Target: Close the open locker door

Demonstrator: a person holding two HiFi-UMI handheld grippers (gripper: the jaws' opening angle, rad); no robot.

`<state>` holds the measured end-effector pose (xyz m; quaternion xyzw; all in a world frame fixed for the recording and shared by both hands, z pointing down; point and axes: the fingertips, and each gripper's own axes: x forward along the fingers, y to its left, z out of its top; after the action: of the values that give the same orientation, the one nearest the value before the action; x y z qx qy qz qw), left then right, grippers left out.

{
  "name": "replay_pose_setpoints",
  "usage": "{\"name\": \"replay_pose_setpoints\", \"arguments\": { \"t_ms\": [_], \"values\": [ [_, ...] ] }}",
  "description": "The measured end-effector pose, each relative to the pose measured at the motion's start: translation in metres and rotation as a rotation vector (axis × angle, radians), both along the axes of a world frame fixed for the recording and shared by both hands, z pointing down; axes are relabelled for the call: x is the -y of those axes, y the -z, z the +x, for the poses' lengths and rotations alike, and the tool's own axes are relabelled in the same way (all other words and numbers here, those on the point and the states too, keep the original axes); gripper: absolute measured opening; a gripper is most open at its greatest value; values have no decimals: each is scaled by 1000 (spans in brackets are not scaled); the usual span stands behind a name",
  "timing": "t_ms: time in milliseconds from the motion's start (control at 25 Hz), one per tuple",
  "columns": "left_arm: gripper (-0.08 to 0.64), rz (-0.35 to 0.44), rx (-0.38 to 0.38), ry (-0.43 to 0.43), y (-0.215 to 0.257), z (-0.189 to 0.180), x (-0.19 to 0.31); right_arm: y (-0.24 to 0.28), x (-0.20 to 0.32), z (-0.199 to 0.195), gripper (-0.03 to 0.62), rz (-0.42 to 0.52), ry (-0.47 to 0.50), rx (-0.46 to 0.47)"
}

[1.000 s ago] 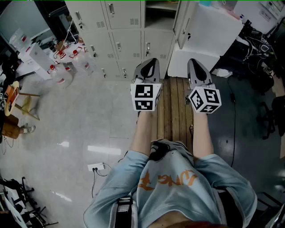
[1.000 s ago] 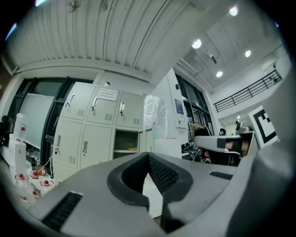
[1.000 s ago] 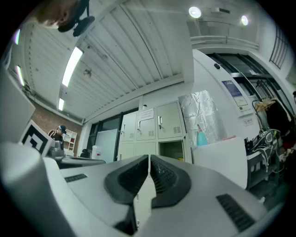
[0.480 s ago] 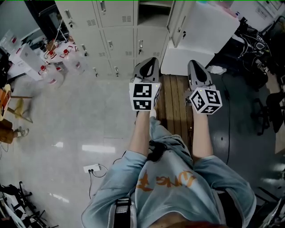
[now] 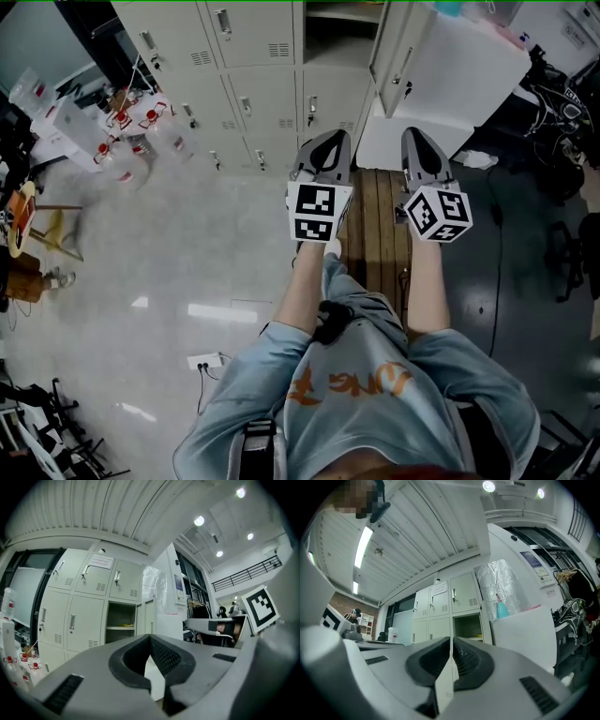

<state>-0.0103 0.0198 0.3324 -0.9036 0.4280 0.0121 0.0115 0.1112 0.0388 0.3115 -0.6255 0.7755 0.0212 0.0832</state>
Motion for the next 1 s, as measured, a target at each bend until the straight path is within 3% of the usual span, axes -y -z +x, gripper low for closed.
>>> {"name": "replay_pose_setpoints", "arguments": {
  "t_ms": [320, 560, 760, 1000],
  "values": [
    [18, -47, 20, -43, -15, 29, 73, -12, 75, 38, 35, -11, -14, 76],
    [18, -69, 7, -99, -18, 66, 130, -8, 129, 72, 37, -6, -25, 54],
    [18, -102, -14, -142, -23, 95, 175, -12, 170, 103, 40, -13, -15, 93],
    [18, -120, -3, -153, -29, 112, 224, -18, 210, 111, 126, -26, 91, 96]
  ]
}}
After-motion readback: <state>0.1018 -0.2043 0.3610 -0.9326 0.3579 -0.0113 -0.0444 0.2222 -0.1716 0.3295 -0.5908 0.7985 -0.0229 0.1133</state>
